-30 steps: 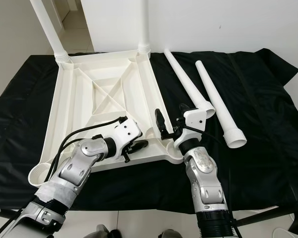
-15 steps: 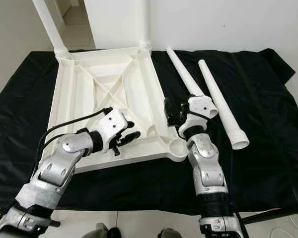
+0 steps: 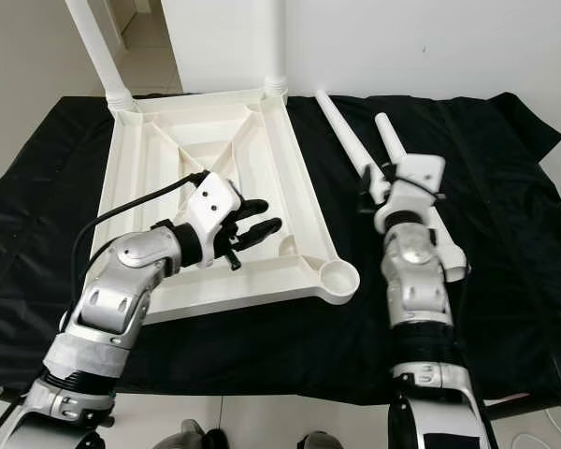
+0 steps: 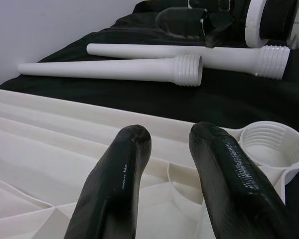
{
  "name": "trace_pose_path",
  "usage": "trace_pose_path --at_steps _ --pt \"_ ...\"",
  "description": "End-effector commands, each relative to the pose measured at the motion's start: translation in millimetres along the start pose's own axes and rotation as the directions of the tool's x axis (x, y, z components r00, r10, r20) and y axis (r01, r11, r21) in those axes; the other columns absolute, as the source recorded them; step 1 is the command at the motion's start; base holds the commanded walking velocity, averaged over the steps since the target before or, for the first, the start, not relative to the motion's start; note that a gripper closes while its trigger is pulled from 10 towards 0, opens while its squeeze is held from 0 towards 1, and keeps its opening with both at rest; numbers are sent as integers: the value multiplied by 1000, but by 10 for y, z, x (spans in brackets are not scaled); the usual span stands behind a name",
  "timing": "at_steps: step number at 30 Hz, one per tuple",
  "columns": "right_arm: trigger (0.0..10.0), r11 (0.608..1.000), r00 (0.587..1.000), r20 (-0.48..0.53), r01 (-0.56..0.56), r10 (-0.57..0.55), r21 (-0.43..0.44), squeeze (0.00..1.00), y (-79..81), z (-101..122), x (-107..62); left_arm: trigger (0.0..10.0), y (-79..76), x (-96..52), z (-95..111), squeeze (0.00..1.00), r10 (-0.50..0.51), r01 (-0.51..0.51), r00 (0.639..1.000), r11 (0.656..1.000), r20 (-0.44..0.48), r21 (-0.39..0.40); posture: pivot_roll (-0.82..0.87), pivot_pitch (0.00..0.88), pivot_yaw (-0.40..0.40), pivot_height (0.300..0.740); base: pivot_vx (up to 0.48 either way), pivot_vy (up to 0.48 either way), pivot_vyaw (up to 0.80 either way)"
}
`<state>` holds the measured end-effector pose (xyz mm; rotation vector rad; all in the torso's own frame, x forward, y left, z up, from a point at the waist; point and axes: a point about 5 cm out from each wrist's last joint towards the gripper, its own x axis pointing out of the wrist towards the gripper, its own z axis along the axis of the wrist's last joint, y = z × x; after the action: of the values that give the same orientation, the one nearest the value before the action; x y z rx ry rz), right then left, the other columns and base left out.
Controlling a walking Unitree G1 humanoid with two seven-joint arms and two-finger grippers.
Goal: Building children table
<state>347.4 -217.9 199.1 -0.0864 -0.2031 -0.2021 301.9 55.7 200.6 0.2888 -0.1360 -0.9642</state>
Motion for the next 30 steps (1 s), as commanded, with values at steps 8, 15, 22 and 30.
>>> trace_pose_path --at_steps 8,15,22,30 --pt "10000 986 983 -72 165 -167 -33 0 -255 -105 56 10000 67 75 140 0 169 -167 984 985 50 -43 -140 47 44 740 0 0 0" --pt "10000 961 951 -135 273 -277 -44 0 -380 -218 -54 10000 64 132 228 0 168 -165 983 985 71 -43 -144 47 47 740 0 0 0" --pt "10000 951 938 -160 305 -309 -46 0 -356 -331 -330 10000 62 144 258 0 182 -178 980 983 79 -49 -150 56 50 740 0 0 0" --pt "10000 948 926 -204 308 -317 -74 0 -304 -434 -635 10000 36 155 281 0 178 -174 981 983 81 -50 -156 82 54 740 0 0 0"
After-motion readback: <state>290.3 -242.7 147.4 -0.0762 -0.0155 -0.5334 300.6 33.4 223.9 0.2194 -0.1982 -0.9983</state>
